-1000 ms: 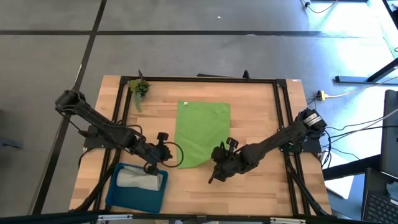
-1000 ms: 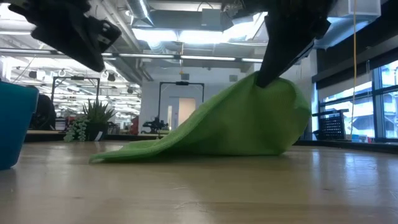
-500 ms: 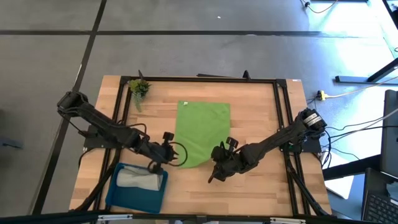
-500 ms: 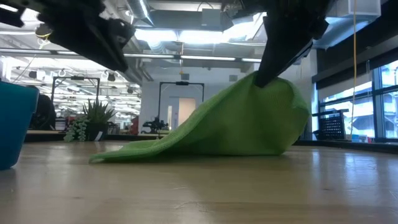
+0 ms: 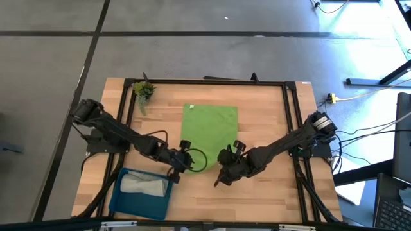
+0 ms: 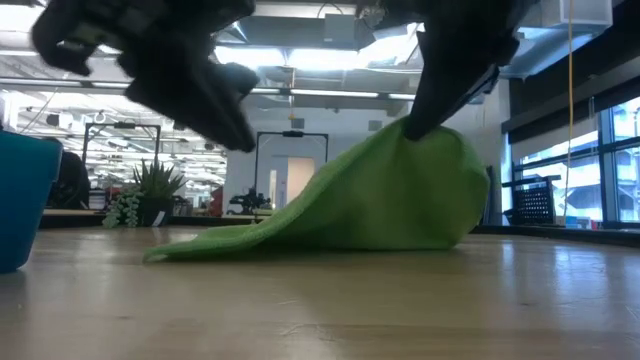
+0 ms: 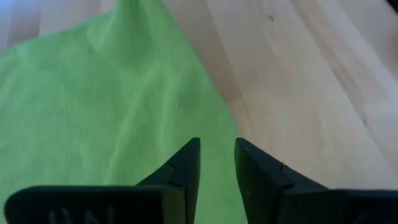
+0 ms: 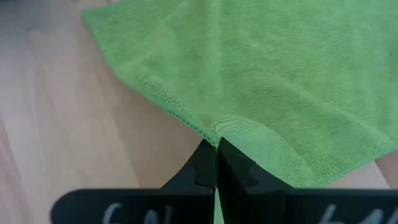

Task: Fold microfiber towels
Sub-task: Fold the green microfiber cloth

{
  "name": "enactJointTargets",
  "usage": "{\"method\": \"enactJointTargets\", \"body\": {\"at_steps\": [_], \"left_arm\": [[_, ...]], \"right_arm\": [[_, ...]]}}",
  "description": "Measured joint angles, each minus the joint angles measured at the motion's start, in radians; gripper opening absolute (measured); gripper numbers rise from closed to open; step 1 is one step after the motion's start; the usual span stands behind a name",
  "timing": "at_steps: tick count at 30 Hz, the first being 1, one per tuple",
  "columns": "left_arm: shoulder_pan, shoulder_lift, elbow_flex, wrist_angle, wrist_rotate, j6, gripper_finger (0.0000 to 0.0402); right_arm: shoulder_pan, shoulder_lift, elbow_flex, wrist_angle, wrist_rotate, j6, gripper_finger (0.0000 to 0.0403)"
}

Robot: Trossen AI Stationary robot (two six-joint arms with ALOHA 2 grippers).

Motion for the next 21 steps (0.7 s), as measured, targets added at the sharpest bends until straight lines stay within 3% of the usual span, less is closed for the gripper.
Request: {"method": "enactJointTargets", "body": {"at_steps": [10,21], "left_arm": [[0.000,0.129,0.086,-0.044,-0.018,-0.040,0.0088],[-0.004,0.138,0.086,-0.056,-0.020,-0.169,0.0086]], "right_arm": [[-0.072,-0.002,0.000,0.000,-0.001,0.034,0.0003],[-0.117,-0.003,0.001,0.000,-0.011,0.010,0.0009]]}}
